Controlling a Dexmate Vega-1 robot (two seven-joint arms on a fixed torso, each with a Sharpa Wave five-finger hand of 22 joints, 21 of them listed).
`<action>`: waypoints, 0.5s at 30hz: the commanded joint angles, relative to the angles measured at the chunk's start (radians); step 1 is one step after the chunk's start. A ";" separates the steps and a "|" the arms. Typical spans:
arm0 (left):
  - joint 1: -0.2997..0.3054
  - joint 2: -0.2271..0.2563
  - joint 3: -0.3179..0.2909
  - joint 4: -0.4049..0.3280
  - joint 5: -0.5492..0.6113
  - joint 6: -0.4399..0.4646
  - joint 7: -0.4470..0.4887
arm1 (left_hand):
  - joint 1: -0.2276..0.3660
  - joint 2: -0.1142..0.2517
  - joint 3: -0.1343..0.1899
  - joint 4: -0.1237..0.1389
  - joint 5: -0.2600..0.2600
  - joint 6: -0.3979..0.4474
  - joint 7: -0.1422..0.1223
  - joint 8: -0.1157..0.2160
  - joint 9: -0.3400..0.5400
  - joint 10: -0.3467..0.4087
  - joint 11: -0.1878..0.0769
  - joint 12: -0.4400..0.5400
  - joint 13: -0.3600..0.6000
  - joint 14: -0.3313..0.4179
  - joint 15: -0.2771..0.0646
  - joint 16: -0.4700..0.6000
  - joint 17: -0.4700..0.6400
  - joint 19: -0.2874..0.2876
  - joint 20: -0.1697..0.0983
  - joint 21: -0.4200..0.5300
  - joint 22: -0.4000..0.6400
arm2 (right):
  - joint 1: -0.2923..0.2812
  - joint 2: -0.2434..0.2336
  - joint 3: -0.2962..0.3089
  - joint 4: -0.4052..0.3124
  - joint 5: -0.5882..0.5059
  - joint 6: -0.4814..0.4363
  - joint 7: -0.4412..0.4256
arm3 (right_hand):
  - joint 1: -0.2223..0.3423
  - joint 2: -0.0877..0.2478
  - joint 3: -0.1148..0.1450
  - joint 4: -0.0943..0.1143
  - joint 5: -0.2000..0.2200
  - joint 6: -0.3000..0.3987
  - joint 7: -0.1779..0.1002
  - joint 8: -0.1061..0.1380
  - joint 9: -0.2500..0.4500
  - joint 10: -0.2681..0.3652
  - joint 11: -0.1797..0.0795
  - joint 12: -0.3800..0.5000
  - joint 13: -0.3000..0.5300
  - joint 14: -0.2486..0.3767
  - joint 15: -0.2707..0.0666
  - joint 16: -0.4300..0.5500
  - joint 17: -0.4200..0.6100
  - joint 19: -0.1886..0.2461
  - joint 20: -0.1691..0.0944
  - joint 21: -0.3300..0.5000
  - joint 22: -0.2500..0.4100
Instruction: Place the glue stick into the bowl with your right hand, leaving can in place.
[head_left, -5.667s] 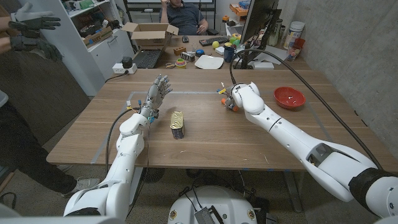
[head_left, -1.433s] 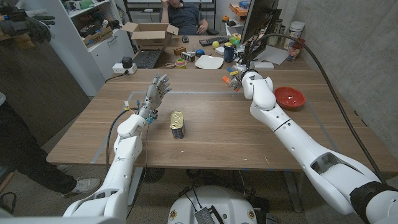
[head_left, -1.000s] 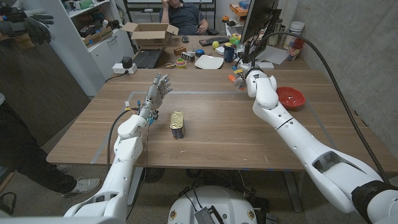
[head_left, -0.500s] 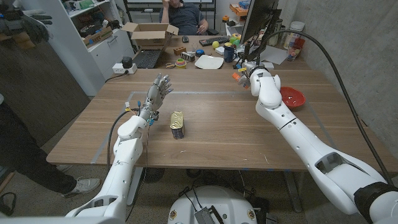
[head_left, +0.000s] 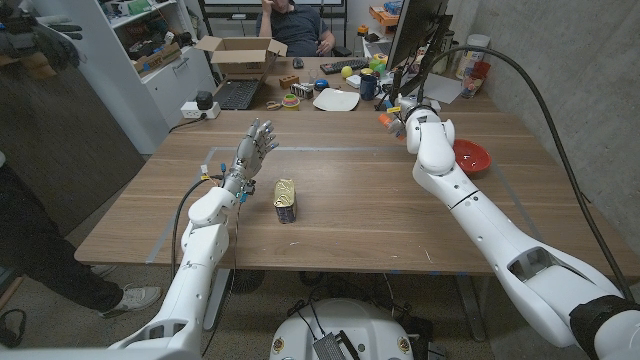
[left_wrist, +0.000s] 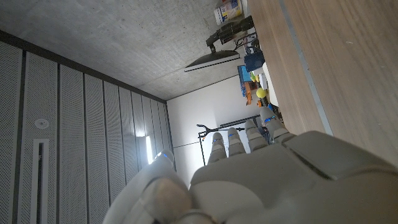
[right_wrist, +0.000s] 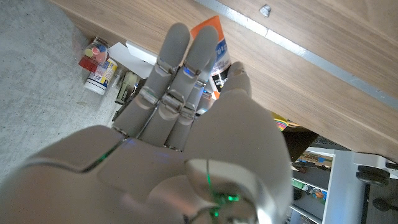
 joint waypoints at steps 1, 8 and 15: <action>0.009 0.004 0.007 -0.012 -0.004 0.003 0.004 | -0.008 0.002 -0.006 0.002 0.010 -0.004 -0.001 0.003 0.002 -0.002 0.002 0.004 0.006 -0.002 0.006 -0.004 0.005 -0.014 0.009 -0.004 0.004 | 0.012 0.005 0.005 0.036 -0.029 -0.034 0.006 | 0.019 0.022 -0.007 0.001 0.003 0.077 -0.012 0.005 0.032 0.007 0.002 0.007 0.004 0.008 0.004 0.009 0.006 0.007 -0.046 0.005 0.001; 0.009 0.005 0.010 -0.010 -0.006 0.001 0.004 | -0.008 0.003 -0.009 0.002 0.012 -0.002 -0.002 0.004 0.002 -0.002 0.000 0.004 0.005 -0.002 0.006 -0.004 0.005 -0.014 0.009 -0.006 0.004 | 0.031 0.003 0.010 0.071 -0.027 -0.058 0.019 | 0.022 0.024 -0.013 0.005 0.001 0.079 -0.012 0.001 0.034 0.004 0.000 0.007 0.008 0.001 0.004 0.006 0.007 0.003 -0.046 0.006 -0.004; 0.007 0.005 0.011 -0.008 -0.003 0.000 0.009 | -0.008 0.003 -0.010 0.002 0.013 -0.004 -0.003 0.003 0.002 -0.001 0.000 0.004 0.005 -0.002 0.006 -0.004 0.005 -0.013 0.009 -0.007 0.004 | 0.045 -0.004 0.011 0.093 -0.029 -0.084 0.022 | 0.025 0.025 -0.016 0.008 0.001 0.080 -0.012 -0.002 0.036 0.007 0.002 0.006 0.006 0.002 0.004 0.006 0.009 0.004 -0.046 0.010 -0.004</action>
